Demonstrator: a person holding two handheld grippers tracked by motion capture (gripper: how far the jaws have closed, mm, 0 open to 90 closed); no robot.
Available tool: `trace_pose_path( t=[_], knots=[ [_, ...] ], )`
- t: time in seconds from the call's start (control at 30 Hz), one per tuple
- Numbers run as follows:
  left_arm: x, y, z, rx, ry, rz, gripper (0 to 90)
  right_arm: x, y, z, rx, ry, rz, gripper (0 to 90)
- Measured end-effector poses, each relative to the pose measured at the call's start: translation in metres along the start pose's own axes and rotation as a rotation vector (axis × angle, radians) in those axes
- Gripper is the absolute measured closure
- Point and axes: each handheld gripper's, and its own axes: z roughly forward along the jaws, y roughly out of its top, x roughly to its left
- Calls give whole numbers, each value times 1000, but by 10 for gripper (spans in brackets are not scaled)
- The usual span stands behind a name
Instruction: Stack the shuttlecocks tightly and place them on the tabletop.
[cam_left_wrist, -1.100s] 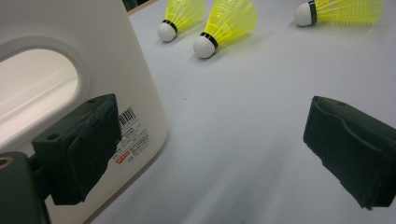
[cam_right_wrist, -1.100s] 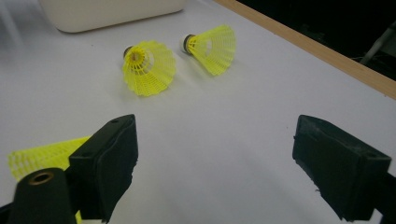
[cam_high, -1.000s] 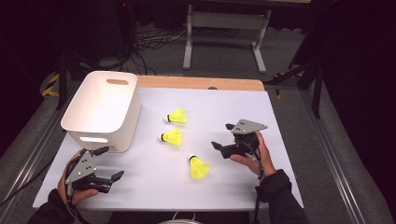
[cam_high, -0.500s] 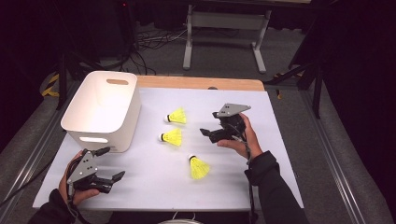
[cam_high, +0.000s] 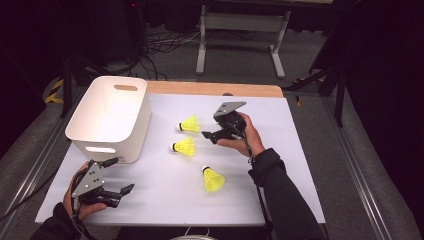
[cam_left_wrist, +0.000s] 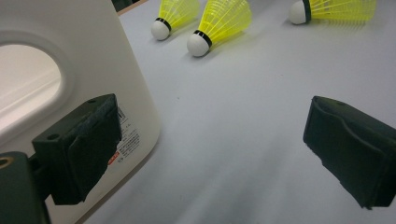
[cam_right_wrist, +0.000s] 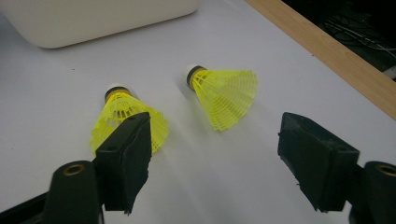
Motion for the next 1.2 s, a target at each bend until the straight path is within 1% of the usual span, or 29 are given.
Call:
trace_pose_path(
  t=[0.03,0.1,0.13,0.17,0.2,0.23,0.3,0.37,0.4,0.47,0.6,0.63,0.67,0.83,0.87,0.9,0.93,1.0,1.03,1.07,1.13,1.17,1.2],
  knots=[
    [0,0,0,3,-2,0,51,-1,4,10,15,15,-4,314],
    [0,0,0,2,-3,-2,51,-1,7,20,42,24,-11,335],
    [0,0,0,2,-3,-2,51,-1,7,20,42,24,-11,335],
    [0,0,0,4,-2,-1,51,-2,11,29,57,40,-6,366],
    [0,0,0,4,-2,-1,51,-2,13,32,59,44,-7,379],
    [0,0,0,3,-5,0,51,-2,13,32,59,44,-7,379],
    [0,0,0,3,-4,2,51,-2,16,39,78,42,-11,410],
    [0,-1,0,2,-7,0,52,-3,18,46,93,54,-11,447],
    [0,-1,0,2,-9,-1,52,-4,19,50,106,57,-8,467],
    [0,-1,0,3,-8,0,52,-5,19,57,116,62,-1,502],
    [0,-1,1,6,-10,3,52,-7,18,66,139,61,12,541],
    [0,-1,1,6,-11,3,52,-9,17,71,157,60,18,580],
    [0,-1,1,6,-11,3,52,-10,16,73,162,63,23,591],
    [1,-1,1,7,-17,2,52,-12,13,82,191,79,24,738],
    [1,-1,1,7,-17,2,52,-12,13,82,191,79,24,738],
    [1,-1,1,8,-19,2,52,-11,13,85,192,88,16,806],
    [1,-1,1,10,-21,0,52,-11,13,85,192,88,16,806],
    [1,-1,1,9,-21,0,53,-9,14,86,193,98,-2,894],
    [1,-1,1,10,-21,1,53,-9,14,86,193,98,-2,894],
    [1,-1,1,10,-21,0,53,-8,15,86,193,93,-18,900],
    [1,-1,1,9,-21,0,53,-8,15,85,191,84,-19,900],
    [1,-1,1,9,-21,-1,53,-8,16,81,175,76,-22,900],
    [1,-1,1,9,-21,-1,53,-8,16,81,175,76,-22,900]
  ],
)
